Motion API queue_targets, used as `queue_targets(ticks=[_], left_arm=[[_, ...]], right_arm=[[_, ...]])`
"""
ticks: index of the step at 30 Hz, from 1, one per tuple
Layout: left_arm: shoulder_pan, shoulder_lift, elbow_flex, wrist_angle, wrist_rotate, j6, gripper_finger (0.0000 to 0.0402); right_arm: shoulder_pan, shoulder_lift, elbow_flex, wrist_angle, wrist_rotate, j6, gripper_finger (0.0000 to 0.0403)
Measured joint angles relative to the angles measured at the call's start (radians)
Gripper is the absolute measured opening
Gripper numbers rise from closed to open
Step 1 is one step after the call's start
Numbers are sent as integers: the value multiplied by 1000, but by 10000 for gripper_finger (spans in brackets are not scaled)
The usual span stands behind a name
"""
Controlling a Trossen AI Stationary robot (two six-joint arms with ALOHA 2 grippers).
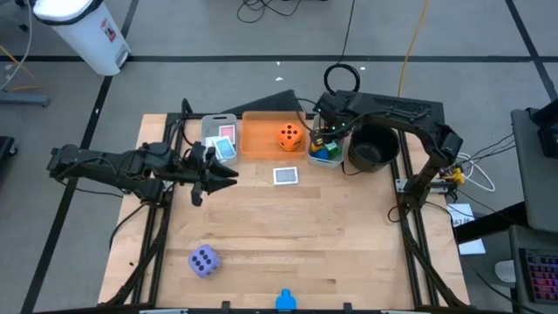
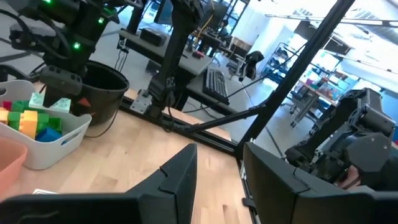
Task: Pick & Place Toys
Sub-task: Put the light blue game piece into the right gray bin, then put the black deck of cards into the left gray bin
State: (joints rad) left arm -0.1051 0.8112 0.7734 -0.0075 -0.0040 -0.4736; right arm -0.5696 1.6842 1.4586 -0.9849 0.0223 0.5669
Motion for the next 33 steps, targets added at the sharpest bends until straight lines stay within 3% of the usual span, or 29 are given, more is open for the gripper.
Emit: queue_targets(ticks=[9,23,33], left_arm=[[0,0,0,0,-4,2,136],[0,0,0,2,-5,-25,136],[0,0,0,-16,-5,-25,136]], right_arm=[[2,0,0,-35,2,-30,116],[1,-23,0,37,-6,-33,215],[90,-94,1,385,-222,70,216]])
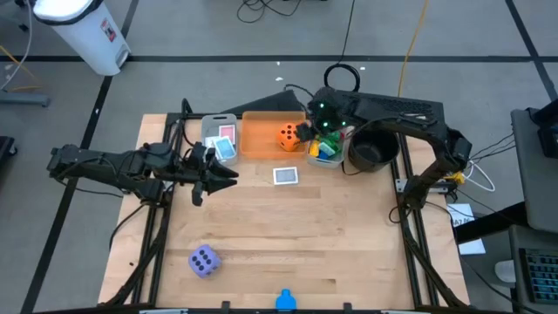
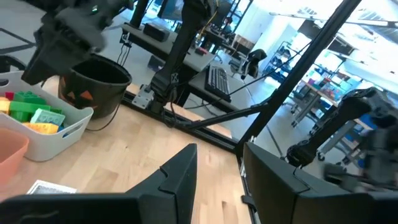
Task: Pick & Place Toys
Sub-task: Put the black deck of cards into the left gray bin
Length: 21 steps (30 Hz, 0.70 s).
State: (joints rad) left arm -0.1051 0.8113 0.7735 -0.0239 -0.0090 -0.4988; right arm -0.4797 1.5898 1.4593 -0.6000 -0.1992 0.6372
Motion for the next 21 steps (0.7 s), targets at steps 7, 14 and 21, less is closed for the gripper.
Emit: queue_targets(ticks=[7,14,21], left_arm=[[-7,0,0,-20,9,-17,136],[-21,0,0,-85,9,-18,136],[-21,0,0,-94,8,-1,136]], right_arm=[[176,6,0,318,-13,-43,219],[315,15,-1,482,-10,-239,215],[378,17,-1,476,-9,-352,218]])
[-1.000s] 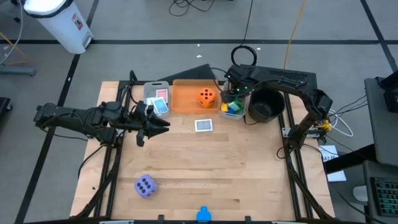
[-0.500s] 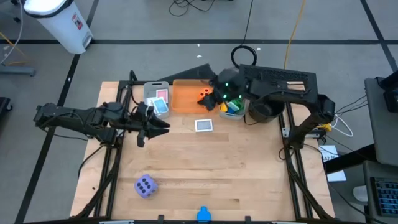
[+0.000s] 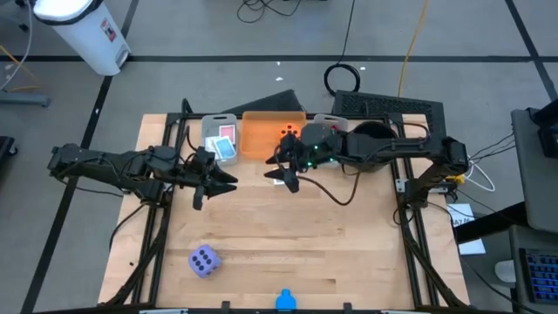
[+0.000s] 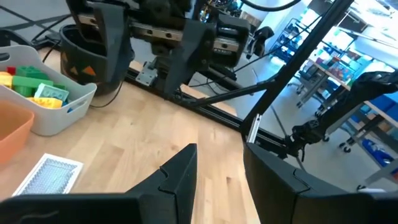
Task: Pick & Place Toys
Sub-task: Put the black deck of cards into the left gray bin
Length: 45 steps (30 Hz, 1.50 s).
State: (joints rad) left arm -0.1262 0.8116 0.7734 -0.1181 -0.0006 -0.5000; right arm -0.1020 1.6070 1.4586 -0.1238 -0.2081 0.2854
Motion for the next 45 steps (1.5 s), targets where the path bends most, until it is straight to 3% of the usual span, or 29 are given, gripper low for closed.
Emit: queue_targets(ticks=[8,17,23,27,32,36,41,45], left_arm=[[1,0,0,0,0,3,136],[1,0,0,-8,0,43,136],[-4,0,0,-148,63,-40,136],[-66,0,0,-254,104,-127,136],[-160,0,0,-330,2,-173,136],[-191,0,0,-323,-39,-204,136],[-205,0,0,-323,-46,-237,136],[-211,0,0,-323,-49,-243,136]], right_arm=[[16,0,0,-159,57,-16,236],[19,55,3,-210,133,-62,297],[19,114,0,-200,122,-34,323],[22,143,0,-194,103,-38,326],[43,163,0,-222,112,-227,323],[61,199,0,-233,184,-421,323],[51,245,1,-246,287,-475,326],[30,278,1,-265,290,-466,337]])
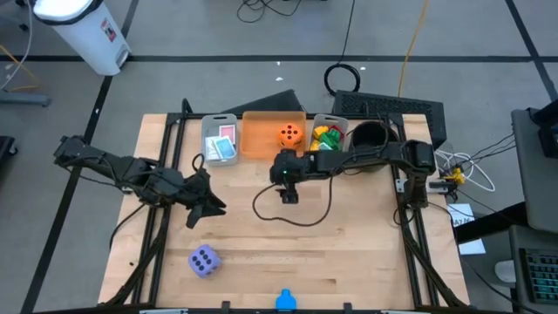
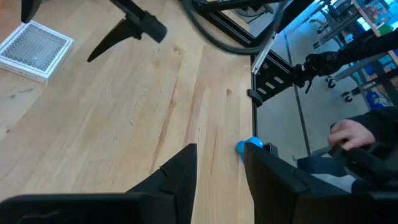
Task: Pick & Place Toys
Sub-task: Put the black deck of cards into the left gray bin
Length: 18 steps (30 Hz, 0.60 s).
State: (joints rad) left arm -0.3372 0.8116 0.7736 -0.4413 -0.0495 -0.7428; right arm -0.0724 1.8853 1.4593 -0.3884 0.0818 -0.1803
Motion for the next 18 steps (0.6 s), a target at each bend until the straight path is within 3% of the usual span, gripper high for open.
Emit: queue_targets(ticks=[18], left_arm=[[11,0,0,0,-5,27,136]], right_arm=[[-107,59,0,-113,-54,51,354]])
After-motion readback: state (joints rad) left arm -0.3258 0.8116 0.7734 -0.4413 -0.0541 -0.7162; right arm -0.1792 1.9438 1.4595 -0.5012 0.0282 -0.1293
